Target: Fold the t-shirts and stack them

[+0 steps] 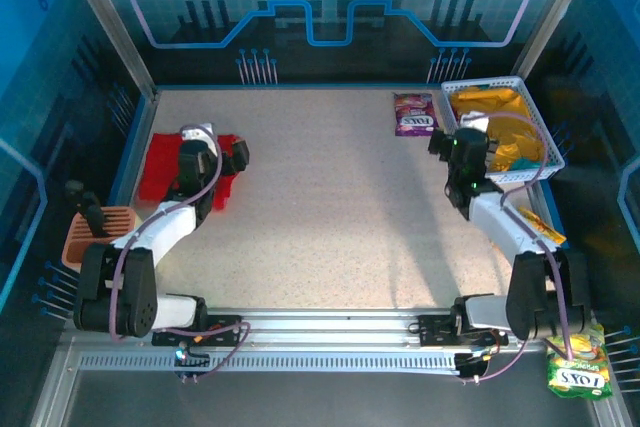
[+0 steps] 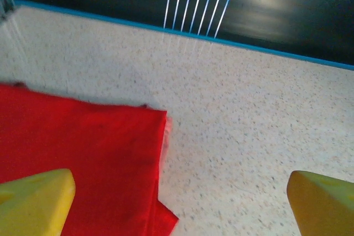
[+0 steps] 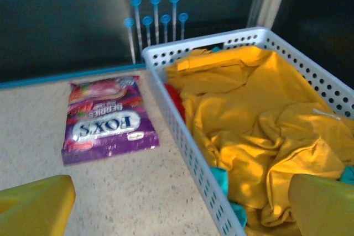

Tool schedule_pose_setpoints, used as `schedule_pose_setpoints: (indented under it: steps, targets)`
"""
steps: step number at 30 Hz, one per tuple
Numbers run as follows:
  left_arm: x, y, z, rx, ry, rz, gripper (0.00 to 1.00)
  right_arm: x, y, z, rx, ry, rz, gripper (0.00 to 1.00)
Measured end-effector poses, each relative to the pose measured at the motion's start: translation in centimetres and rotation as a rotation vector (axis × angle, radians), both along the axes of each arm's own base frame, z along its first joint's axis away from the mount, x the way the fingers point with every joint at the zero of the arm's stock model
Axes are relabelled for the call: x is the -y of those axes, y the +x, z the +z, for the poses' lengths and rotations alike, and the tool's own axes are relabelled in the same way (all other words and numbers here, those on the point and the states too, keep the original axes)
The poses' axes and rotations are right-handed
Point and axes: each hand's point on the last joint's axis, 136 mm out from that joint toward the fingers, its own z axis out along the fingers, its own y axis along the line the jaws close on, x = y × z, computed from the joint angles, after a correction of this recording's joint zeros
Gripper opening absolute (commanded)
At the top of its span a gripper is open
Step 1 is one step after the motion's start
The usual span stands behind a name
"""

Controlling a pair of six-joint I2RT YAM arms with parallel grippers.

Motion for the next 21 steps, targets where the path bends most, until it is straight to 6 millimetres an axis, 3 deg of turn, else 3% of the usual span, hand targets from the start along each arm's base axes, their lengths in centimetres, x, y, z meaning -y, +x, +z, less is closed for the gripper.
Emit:
schedule_pose_setpoints:
  steps: [3, 6, 9, 14, 21]
  targets:
    - [1.1, -1.3, -1.4, -0.077, -0.062, -0.011, 0.99, 2.0, 1.3, 1.1, -0.052, 0.079, -0.088, 1.0]
    - [2.7, -2.6, -2.3, -0.123, -0.105, -0.046, 0.98, 4.3, 2.1, 0.9, -0.102, 0.15, -0.172, 1.0]
    - [4.5, -3.6, -2.9, -0.151, -0.129, -0.094, 0.94, 5.8, 2.7, -0.7, -0.169, 0.212, -0.23, 0.98]
    - [6.5, -4.6, -4.0, -0.196, -0.141, -0.157, 0.85, 7.7, 5.4, -4.6, -0.286, 0.305, -0.285, 0.82]
    - [9.5, -6.2, -5.4, -0.237, -0.13, -0.241, 0.84, 9.5, 7.7, -8.7, -0.373, 0.382, -0.327, 0.73]
